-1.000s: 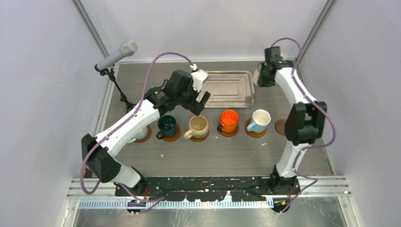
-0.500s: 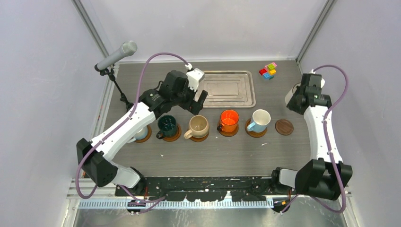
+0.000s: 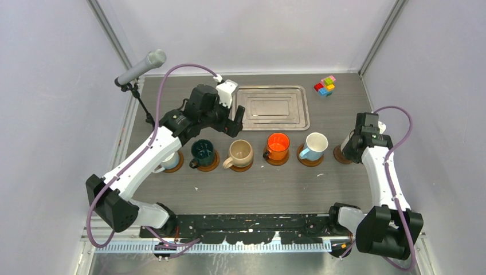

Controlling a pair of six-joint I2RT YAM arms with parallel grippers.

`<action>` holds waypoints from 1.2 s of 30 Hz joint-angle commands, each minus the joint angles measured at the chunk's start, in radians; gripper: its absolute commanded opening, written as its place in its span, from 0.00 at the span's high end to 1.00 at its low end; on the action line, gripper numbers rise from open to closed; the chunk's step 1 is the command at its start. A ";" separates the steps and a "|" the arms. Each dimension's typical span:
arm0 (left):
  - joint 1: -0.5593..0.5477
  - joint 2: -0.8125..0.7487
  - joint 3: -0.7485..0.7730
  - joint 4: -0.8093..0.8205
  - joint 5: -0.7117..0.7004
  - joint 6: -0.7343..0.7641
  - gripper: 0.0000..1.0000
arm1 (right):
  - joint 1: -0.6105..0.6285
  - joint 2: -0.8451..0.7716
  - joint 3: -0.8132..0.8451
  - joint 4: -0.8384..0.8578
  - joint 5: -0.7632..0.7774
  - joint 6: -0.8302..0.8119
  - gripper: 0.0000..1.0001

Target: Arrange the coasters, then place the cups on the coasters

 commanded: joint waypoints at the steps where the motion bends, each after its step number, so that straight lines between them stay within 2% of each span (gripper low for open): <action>1: 0.013 -0.043 -0.006 0.055 0.027 -0.023 0.00 | 0.002 -0.067 -0.015 0.108 0.074 0.012 1.00; 10: 0.017 -0.046 -0.002 0.054 0.029 -0.025 0.00 | 0.002 0.021 -0.029 0.172 0.065 0.001 1.00; 30: 0.025 -0.035 -0.003 0.054 0.038 -0.025 0.00 | 0.002 0.160 -0.018 0.198 0.079 0.027 1.00; 36: 0.031 -0.039 -0.010 0.052 0.034 -0.023 0.00 | 0.002 0.184 -0.013 0.200 0.068 0.028 0.95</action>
